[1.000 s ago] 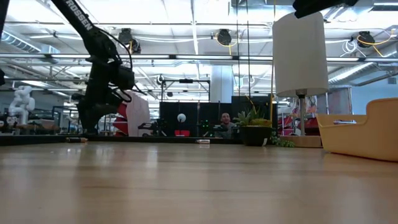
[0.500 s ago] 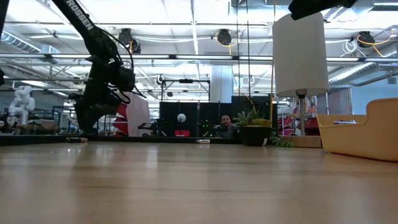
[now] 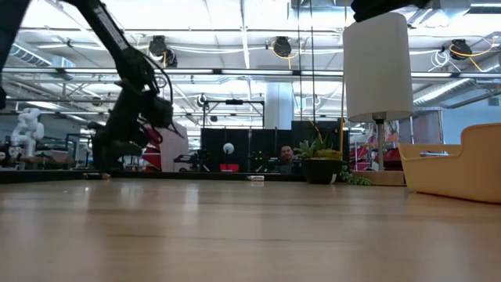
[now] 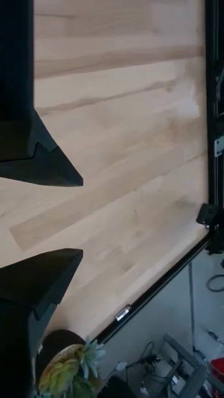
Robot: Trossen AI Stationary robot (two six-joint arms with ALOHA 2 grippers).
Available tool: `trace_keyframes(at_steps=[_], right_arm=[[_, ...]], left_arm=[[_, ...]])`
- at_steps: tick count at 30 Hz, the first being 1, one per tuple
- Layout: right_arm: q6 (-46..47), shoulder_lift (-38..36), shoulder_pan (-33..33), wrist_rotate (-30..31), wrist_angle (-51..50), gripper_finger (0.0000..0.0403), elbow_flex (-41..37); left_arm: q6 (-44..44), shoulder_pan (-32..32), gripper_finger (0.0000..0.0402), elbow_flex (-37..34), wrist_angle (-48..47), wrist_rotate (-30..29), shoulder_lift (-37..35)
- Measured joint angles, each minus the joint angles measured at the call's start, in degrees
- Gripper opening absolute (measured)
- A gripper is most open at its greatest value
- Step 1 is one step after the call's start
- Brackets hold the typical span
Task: Sort batteries
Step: Put the brown battery into the yellow bin
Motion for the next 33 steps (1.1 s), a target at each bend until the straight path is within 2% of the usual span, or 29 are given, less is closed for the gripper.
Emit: trace_keyframes(at_steps=[6, 12, 17, 23, 33], right_arm=[[-3.01, 0.00, -1.04, -1.43, 0.66, 0.0167, 0.00], [-5.93, 0.00, -2.53, -1.56, 0.85, 0.0167, 0.00], [-6.26, -0.02, -3.55, -4.29, 0.83, 0.0167, 0.00], [-6.65, -0.02, -3.64, -4.70, 0.83, 0.0167, 0.00], [-6.81, -0.02, -3.64, -5.63, 0.83, 0.0167, 0.00]], left_arm=[[-2.37, 0.33, 0.0154, 5.62, -5.57, 0.30, 6.67], [-1.47, 1.13, 0.0154, 8.65, -8.30, 0.31, 6.95], [-0.89, 4.59, 0.0154, 11.74, -11.26, 3.64, 6.93], [0.48, 6.51, 0.0154, 12.80, -11.39, 8.29, 7.56], [0.04, 7.27, 0.0154, 19.82, -20.06, 9.06, 16.69]])
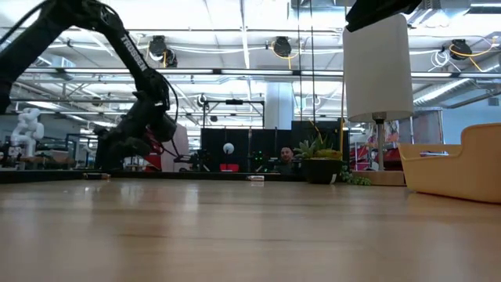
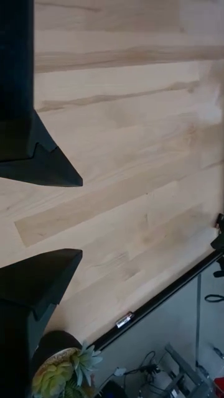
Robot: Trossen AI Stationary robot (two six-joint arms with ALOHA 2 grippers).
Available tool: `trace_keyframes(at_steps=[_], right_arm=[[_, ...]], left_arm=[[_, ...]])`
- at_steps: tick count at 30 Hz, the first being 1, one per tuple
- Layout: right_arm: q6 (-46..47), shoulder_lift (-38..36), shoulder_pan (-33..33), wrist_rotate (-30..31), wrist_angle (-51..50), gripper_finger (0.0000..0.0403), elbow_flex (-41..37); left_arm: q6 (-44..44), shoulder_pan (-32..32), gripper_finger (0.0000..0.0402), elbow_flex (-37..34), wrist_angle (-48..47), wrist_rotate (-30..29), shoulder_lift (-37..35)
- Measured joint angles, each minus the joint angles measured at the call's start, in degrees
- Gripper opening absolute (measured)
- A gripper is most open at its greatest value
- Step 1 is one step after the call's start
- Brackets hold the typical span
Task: Sort batteries
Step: Put the brown battery into the yellow bin
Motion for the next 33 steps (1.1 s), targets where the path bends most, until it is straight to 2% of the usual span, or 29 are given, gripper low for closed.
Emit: trace_keyframes(at_steps=[10, 20, 28, 33], right_arm=[[0.04, 0.00, 0.01, -0.20, 0.00, 0.0167, 0.00], [-1.21, 0.00, 0.00, -0.18, 0.04, 0.0167, 0.00], [-2.40, 0.00, 0.00, -0.18, 0.07, 0.0167, 0.00], [-2.86, 0.00, -0.45, 0.09, 0.16, 0.0167, 0.00]], left_arm=[[0.71, 1.49, 0.0154, 5.69, -5.63, 0.64, 5.21], [5.30, 2.45, 0.0154, 11.06, -7.71, 0.79, 12.02], [11.59, 2.34, 0.0153, 12.09, -9.00, 1.42, 15.21], [15.23, 1.32, 0.0116, 11.87, -9.46, 1.12, 15.39]])
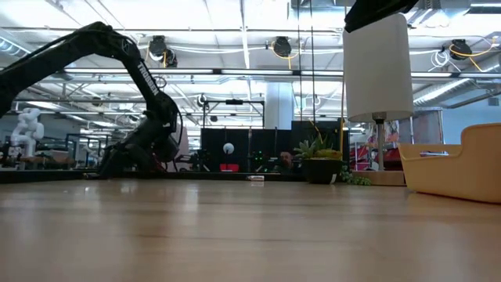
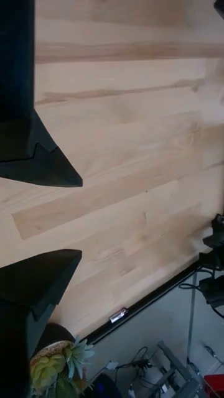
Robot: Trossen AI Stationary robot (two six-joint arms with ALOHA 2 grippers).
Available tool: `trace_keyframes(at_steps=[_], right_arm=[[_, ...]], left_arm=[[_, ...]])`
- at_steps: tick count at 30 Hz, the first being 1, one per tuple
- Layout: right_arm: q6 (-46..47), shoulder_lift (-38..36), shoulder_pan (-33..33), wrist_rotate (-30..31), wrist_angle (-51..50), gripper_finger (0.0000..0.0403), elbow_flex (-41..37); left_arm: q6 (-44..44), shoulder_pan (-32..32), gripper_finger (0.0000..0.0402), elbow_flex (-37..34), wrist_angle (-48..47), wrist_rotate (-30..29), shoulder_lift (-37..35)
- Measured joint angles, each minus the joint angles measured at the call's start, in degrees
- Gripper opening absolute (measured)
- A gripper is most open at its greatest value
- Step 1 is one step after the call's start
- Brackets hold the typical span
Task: Sort batteries
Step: Put the brown battery into the yellow bin
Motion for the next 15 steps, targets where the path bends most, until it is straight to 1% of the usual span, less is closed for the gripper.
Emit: trace_keyframes(at_steps=[5, 11, 15], right_arm=[[0.01, 0.00, -0.74, -0.07, 0.82, 0.0167, 0.00], [-0.16, 0.00, -1.04, -0.12, 0.86, 0.0167, 0.00], [-0.16, 0.00, -1.04, -0.22, 0.84, 0.0167, 0.00]], left_arm=[[3.04, -1.33, 0.0050, -0.07, 0.03, -0.78, 0.05], [5.76, -3.08, 0.0048, -0.14, 0.02, -0.36, -0.30], [6.38, -4.69, 0.0048, -0.18, 0.25, 1.49, -3.01]])
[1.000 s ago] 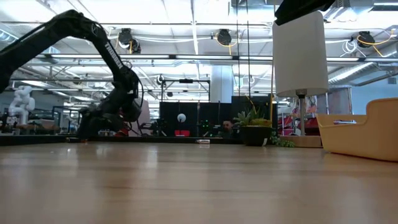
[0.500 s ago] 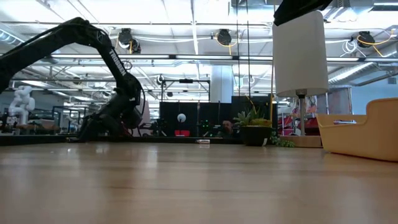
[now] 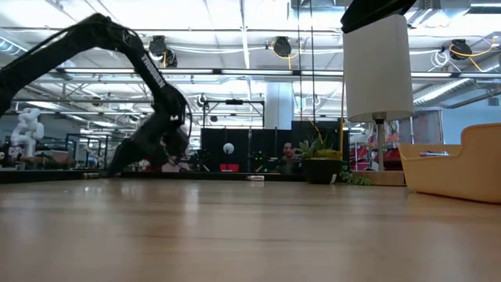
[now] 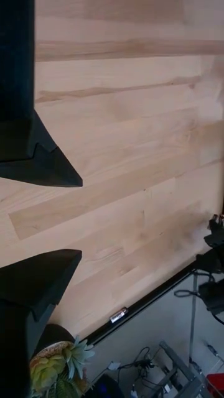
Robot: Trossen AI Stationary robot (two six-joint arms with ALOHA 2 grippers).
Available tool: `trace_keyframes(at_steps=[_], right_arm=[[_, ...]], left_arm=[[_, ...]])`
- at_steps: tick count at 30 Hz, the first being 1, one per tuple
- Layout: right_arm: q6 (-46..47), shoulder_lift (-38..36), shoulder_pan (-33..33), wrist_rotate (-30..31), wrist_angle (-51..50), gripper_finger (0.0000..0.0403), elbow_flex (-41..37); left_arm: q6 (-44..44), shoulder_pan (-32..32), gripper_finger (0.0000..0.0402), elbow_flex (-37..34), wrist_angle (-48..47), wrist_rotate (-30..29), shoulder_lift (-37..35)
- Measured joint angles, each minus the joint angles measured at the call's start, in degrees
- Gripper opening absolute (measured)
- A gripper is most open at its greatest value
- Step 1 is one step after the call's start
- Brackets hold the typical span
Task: Sort batteries
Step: Put the brown battery into the yellow bin
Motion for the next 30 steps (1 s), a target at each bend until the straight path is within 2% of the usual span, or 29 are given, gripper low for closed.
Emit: trace_keyframes(at_steps=[3, 10, 14, 19, 26, 30], right_arm=[[0.00, 0.00, 0.00, -0.06, 0.00, 0.0167, 0.00], [-0.78, 0.00, 0.00, 0.05, 0.02, 0.0167, 0.00], [-1.00, 0.00, 0.00, 0.29, 0.00, 0.0167, 0.00], [-1.09, 0.00, 0.00, 0.27, -0.02, 0.0167, 0.00], [-0.99, 0.00, 0.29, 0.03, -0.77, 0.0167, 0.00], [-0.31, -0.20, 1.49, -0.09, -1.94, 0.0167, 0.00]], left_arm=[[1.04, -1.11, 0.0048, 0.00, -1.24, 2.76, -3.89], [4.94, -7.23, 0.0048, -0.16, 0.15, 15.18, -15.04], [7.62, -13.51, 0.0047, -0.22, 3.61, 23.08, -21.20], [8.90, -24.30, 0.0048, -0.22, 11.14, 32.65, -27.34], [8.40, -42.25, 0.0047, -0.31, 23.80, 35.07, -29.46], [8.32, -51.63, 0.0047, -4.46, 39.09, 35.46, -28.57]])
